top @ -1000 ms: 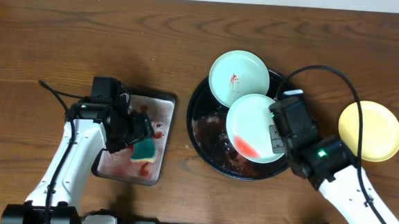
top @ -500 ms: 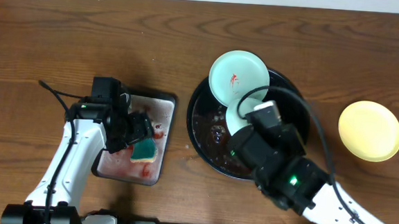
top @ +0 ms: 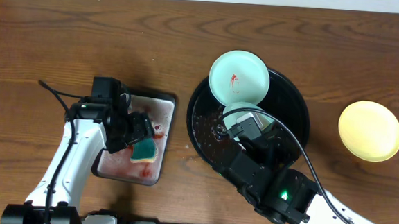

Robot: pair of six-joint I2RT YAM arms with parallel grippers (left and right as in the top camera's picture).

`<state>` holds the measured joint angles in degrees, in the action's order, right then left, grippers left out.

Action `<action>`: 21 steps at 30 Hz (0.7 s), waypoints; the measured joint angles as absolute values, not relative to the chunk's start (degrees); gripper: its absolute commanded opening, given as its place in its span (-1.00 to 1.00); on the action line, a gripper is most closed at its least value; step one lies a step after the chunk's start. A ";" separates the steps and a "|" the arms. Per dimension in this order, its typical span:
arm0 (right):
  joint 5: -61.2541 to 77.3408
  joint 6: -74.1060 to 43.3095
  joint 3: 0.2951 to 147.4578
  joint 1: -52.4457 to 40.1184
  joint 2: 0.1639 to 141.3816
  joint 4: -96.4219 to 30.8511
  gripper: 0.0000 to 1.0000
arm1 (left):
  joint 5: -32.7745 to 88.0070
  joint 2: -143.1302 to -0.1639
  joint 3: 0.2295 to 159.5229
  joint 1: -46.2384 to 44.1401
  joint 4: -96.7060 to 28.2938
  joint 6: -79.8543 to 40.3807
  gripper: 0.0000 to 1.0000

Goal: Clean dirty plates on tray and stack at the side
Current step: 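Lift the pale-blue plate with the right gripper and tilt it upright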

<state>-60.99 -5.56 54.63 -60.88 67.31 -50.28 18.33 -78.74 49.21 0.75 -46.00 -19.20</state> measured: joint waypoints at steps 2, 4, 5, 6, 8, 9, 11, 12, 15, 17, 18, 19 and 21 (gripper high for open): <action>-61.39 -5.43 54.63 -61.21 67.31 -50.28 -0.98 | 18.35 -78.74 49.21 0.75 -46.00 -19.20 0.67; -61.54 -5.39 54.63 -61.60 67.31 -50.28 -0.98 | 18.33 -78.74 49.21 0.75 -46.00 -19.20 0.67; -61.58 -5.37 54.63 -61.91 67.31 -50.28 -0.98 | 18.35 -78.74 49.19 0.75 -46.00 -19.20 0.68; -61.58 -5.37 54.63 -61.98 67.31 -50.26 -0.98 | 18.35 -78.74 49.21 0.75 -46.00 -19.20 0.67; -61.58 -5.37 54.63 -62.02 67.31 -50.28 -0.98 | 18.33 -78.74 49.21 0.75 -46.00 -19.20 0.67; -61.58 -5.37 54.63 -62.02 67.31 -50.28 -0.98 | 18.35 -78.74 49.21 0.75 -46.00 -19.20 0.68; -61.58 -5.37 54.63 -62.02 67.31 -50.28 -0.98 | 18.35 -78.74 49.21 0.75 -46.00 -19.20 0.67; -61.58 -5.37 54.63 -62.02 67.31 -50.28 -0.98 | 18.33 -78.74 49.19 0.75 -46.00 -19.20 0.68; -61.58 -5.37 54.63 -62.02 67.31 -50.28 -0.98 | 18.33 -78.74 49.21 0.75 -46.00 -19.20 0.68; -61.58 -5.37 54.63 -62.02 67.31 -50.28 -0.98 | 18.33 -78.74 49.21 0.75 -46.00 -19.18 0.67; -61.58 -5.37 54.63 -62.02 67.31 -50.28 -0.97 | 18.33 -78.74 49.19 0.75 -46.00 -19.20 0.67; -61.58 -5.37 54.63 -62.02 67.31 -50.28 -0.98 | 18.33 -78.74 49.21 0.75 -46.00 -19.20 0.68; -61.76 -5.37 54.63 -62.02 67.31 -50.28 -0.98 | 18.33 -78.74 49.21 0.75 -46.00 -19.18 0.68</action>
